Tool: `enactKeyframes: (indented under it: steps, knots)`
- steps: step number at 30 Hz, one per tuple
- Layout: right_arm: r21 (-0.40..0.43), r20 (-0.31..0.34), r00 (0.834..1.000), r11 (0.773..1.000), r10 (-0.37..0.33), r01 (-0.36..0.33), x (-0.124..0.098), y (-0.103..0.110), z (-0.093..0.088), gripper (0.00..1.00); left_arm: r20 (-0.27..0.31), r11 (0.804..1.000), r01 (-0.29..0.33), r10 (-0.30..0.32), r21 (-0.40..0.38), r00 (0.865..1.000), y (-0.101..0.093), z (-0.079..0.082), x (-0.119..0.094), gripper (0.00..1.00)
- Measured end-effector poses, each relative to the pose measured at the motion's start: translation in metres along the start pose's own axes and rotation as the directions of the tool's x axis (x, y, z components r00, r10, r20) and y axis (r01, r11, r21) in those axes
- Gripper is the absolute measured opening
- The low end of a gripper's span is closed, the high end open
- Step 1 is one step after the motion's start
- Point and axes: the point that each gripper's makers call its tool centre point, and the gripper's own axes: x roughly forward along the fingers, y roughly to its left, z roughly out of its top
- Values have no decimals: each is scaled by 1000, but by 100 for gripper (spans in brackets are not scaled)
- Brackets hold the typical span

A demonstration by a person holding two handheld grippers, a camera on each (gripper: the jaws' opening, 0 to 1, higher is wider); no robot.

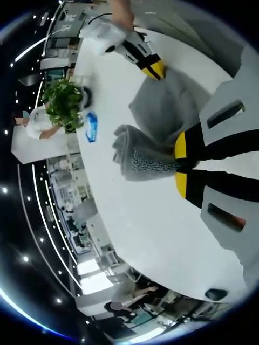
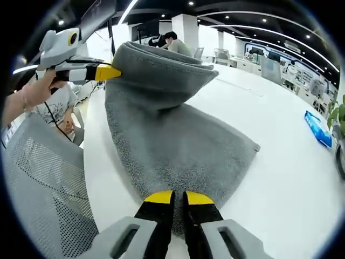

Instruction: Open the folded towel by lifting each exposed corner and separating the folded layers until the towel lies flat within the target outline without major curled edges

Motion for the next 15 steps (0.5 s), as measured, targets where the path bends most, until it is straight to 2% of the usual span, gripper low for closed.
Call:
enactKeyframes:
  steps: [15]
  knots:
    - [1,1,1000,1000,-2,2,-1,1,0,4,-13,1000,-7,7,-14,1000,4,-9,-4,4]
